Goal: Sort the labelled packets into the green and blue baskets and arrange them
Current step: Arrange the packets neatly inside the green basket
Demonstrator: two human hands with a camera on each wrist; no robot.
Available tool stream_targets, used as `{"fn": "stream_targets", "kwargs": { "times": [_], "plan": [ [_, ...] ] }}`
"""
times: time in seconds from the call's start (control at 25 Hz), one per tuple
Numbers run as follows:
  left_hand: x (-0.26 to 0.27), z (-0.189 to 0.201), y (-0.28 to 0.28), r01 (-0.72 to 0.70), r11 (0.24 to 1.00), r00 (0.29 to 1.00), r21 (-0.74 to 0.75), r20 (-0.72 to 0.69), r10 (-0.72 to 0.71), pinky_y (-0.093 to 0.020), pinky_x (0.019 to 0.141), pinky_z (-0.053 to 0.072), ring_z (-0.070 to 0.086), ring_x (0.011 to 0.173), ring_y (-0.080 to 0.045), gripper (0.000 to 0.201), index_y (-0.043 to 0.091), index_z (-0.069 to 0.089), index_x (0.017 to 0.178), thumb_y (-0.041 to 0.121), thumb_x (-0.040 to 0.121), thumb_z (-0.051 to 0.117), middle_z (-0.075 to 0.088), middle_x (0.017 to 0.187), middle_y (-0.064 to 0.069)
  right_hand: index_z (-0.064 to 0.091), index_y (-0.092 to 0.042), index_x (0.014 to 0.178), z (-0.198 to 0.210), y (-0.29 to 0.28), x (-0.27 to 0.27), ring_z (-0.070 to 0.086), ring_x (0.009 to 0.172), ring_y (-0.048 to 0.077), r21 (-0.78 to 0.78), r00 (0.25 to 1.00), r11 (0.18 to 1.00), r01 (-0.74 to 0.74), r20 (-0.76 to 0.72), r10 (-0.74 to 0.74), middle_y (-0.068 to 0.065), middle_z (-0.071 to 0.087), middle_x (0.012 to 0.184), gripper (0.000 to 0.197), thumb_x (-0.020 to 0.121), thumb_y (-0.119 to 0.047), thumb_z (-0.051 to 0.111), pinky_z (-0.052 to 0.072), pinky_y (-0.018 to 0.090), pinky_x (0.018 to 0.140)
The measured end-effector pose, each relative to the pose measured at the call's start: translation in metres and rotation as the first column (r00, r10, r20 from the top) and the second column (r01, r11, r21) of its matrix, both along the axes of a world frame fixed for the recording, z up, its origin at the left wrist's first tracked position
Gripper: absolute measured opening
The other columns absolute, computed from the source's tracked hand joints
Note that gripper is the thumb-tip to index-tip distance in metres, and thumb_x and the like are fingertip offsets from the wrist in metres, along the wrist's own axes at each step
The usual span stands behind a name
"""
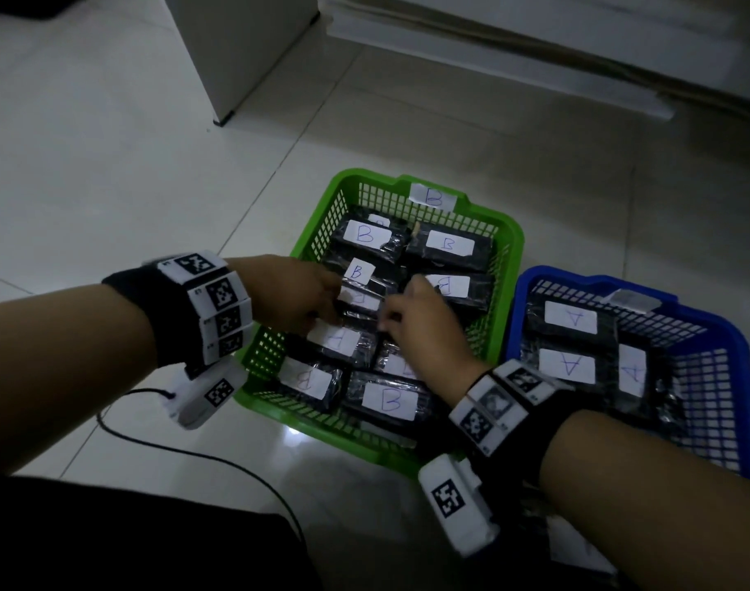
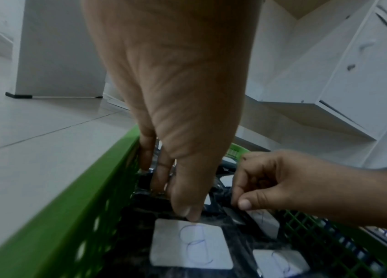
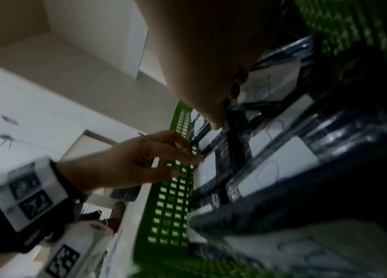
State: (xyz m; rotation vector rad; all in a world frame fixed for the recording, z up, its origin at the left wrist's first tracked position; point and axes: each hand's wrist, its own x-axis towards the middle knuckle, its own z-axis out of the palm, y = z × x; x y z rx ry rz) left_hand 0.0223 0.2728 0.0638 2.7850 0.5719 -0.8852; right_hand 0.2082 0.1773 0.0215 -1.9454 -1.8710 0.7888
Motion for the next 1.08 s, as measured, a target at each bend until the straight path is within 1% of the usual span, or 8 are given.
{"fn": "stream_targets", "kwargs": {
  "times": [0.12, 0.24, 0.48, 0.56, 0.64, 0.8, 0.92, 1.08],
  "plan": [
    [0.009, 0.001, 0.008, -0.054, 0.996, 0.973, 0.065, 0.228, 0.038, -0.029, 0.098, 0.043, 0.036, 0.124, -0.016, 0.036, 0.032, 0.057, 0.124, 0.03, 0.088, 0.056, 0.034, 0.136, 0.003, 0.053, -0.016, 0.103, 0.013, 0.004, 0.03, 0.043, 0.104, 0.02, 0.001, 0.939, 1.0, 0.018, 0.344, -0.017, 0.006, 0.046, 0.111, 0.039, 0.075, -0.032, 0.075, 0.042, 0.034, 0.083],
    [0.021, -0.009, 0.016, -0.036, 0.997, 0.98, 0.067, 0.2, 0.022, -0.035, 0.106, 0.038, 0.03, 0.135, -0.017, 0.04, 0.027, 0.053, 0.131, 0.031, 0.091, 0.052, 0.02, 0.153, 0.005, 0.043, -0.014, 0.121, 0.016, 0.002, 0.035, 0.039, 0.115, 0.029, -0.112, 0.863, 0.991, -0.072, 0.492, 0.118, 0.01, 0.042, 0.122, 0.066, 0.07, -0.037, 0.078, 0.043, 0.036, 0.085],
    [0.023, -0.018, 0.023, 0.005, 0.996, 0.981, 0.087, 0.191, -0.022, -0.035, 0.105, 0.04, 0.035, 0.134, -0.016, 0.039, 0.027, 0.053, 0.132, 0.027, 0.093, 0.047, 0.022, 0.154, 0.008, 0.048, -0.012, 0.124, -0.001, -0.006, 0.03, 0.041, 0.113, 0.029, -0.137, 0.876, 0.95, -0.279, 0.37, 0.31, 0.006, 0.048, 0.122, 0.044, 0.083, 0.005, 0.05, 0.043, 0.036, 0.083],
    [0.024, -0.014, 0.021, -0.005, 0.996, 0.981, 0.09, 0.193, -0.013, -0.036, 0.104, 0.041, 0.036, 0.133, -0.016, 0.037, 0.029, 0.055, 0.129, 0.028, 0.092, 0.048, 0.025, 0.153, 0.009, 0.058, -0.012, 0.116, 0.002, 0.001, 0.038, 0.044, 0.11, 0.028, -0.143, 0.893, 0.948, -0.285, 0.319, 0.317, 0.007, 0.051, 0.116, 0.036, 0.083, 0.003, 0.052, 0.044, 0.035, 0.083],
    [0.028, -0.011, 0.02, -0.019, 0.996, 0.976, 0.089, 0.217, 0.0, -0.037, 0.101, 0.043, 0.038, 0.131, -0.017, 0.033, 0.028, 0.058, 0.123, 0.028, 0.092, 0.049, 0.028, 0.151, 0.008, 0.063, -0.009, 0.105, 0.011, 0.011, 0.051, 0.045, 0.109, 0.028, -0.061, 0.904, 0.981, -0.184, 0.382, 0.194, 0.009, 0.052, 0.11, 0.028, 0.082, 0.004, 0.055, 0.042, 0.033, 0.078],
    [0.037, -0.006, 0.019, -0.098, 0.994, 0.968, 0.051, 0.239, 0.083, -0.032, 0.102, 0.042, 0.038, 0.13, -0.019, 0.029, 0.029, 0.062, 0.118, 0.026, 0.094, 0.047, 0.021, 0.155, 0.006, 0.05, -0.004, 0.116, 0.022, 0.026, 0.065, 0.04, 0.116, 0.032, -0.102, 0.822, 0.986, -0.133, 0.544, 0.167, 0.016, 0.048, 0.12, 0.036, 0.082, 0.004, 0.056, 0.032, 0.032, 0.071],
    [0.041, -0.003, 0.02, -0.124, 0.992, 0.975, 0.026, 0.188, 0.117, -0.029, 0.103, 0.039, 0.037, 0.134, -0.015, 0.033, 0.033, 0.059, 0.123, 0.025, 0.096, 0.044, 0.017, 0.156, 0.011, 0.045, -0.004, 0.123, 0.019, 0.03, 0.064, 0.038, 0.119, 0.035, -0.138, 0.816, 0.979, -0.152, 0.541, 0.203, 0.021, 0.046, 0.122, 0.045, 0.08, 0.008, 0.055, 0.04, 0.036, 0.075],
    [0.035, -0.005, 0.024, -0.137, 0.989, 0.969, -0.062, 0.201, 0.147, -0.029, 0.107, 0.037, 0.038, 0.134, -0.016, 0.035, 0.031, 0.059, 0.126, 0.021, 0.093, 0.048, 0.018, 0.157, 0.006, 0.051, -0.003, 0.112, 0.014, 0.028, 0.066, 0.04, 0.116, 0.033, -0.116, 0.856, 0.983, -0.14, 0.485, 0.179, 0.02, 0.048, 0.119, 0.035, 0.079, 0.01, 0.054, 0.04, 0.034, 0.083]
  ]
}}
